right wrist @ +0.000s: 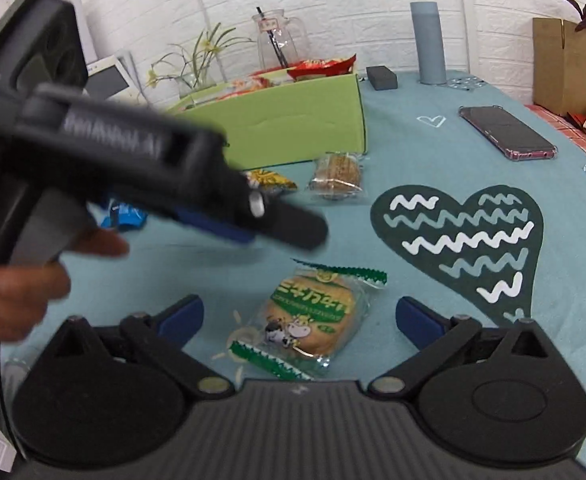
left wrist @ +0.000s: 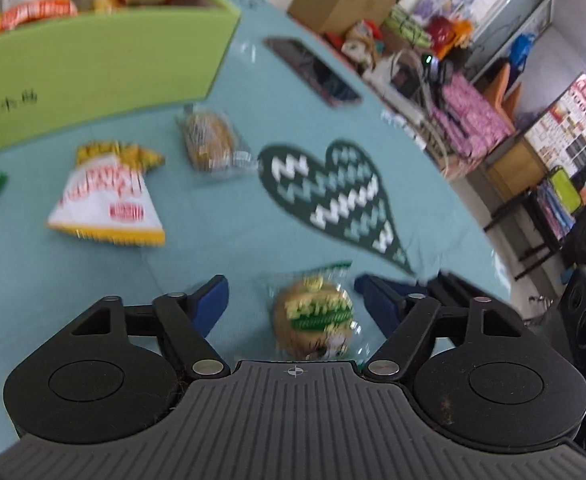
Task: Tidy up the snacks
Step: 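Reach the left gripper to the round cake packet with green label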
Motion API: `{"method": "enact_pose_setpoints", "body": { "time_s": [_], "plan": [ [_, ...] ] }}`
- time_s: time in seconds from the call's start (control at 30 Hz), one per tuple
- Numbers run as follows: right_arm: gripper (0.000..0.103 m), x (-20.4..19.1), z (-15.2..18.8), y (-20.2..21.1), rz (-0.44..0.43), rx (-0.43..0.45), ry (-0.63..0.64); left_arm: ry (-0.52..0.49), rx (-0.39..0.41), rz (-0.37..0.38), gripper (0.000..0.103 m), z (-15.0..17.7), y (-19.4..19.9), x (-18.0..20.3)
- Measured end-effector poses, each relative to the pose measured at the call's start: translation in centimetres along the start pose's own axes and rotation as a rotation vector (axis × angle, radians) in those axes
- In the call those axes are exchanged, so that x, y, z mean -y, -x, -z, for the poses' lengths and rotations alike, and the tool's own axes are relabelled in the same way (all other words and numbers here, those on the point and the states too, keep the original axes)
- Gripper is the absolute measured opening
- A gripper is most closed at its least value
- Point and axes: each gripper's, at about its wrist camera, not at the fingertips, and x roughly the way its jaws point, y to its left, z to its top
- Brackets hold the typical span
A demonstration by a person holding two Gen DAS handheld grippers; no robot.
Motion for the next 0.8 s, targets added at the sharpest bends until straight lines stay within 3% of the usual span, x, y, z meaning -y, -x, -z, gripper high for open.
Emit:
{"method": "enact_pose_setpoints", "body": {
  "time_s": [0.13, 0.47, 0.57, 0.7, 0.8],
  "plan": [
    [0.102, -1.3, -0.1, -0.7, -0.044, -0.006, 0.062, 0.023, 0.011, -0.016, 0.043, 0.9, 0.2, -0.3],
    [0.102, -7.4, -1.2, -3.0, -0.233, -0.025, 0.191, 0.155, 0.118, -0.142, 0.042, 4.2, 5.3, -5.2],
    [0.102, -8.4, -0.9, -2.7, -0.217, -0.017, 0.216, 0.232, 0.15, -0.12, 0.041, 5.0, 6.4, -6.5],
    [0.102, -8.4, -0.5, -1.0, -0.114, 0.029, 0.219, 0.313, 0.196, -0.07, 0.049, 6.3, 7.8, -6.9],
    [0.095, -8.8, -0.4, -0.8, -0.126, 0.02, 0.222, 0.316, 0.17, -0.022, 0.046, 6.3, 7.3, -6.7]
  ]
}}
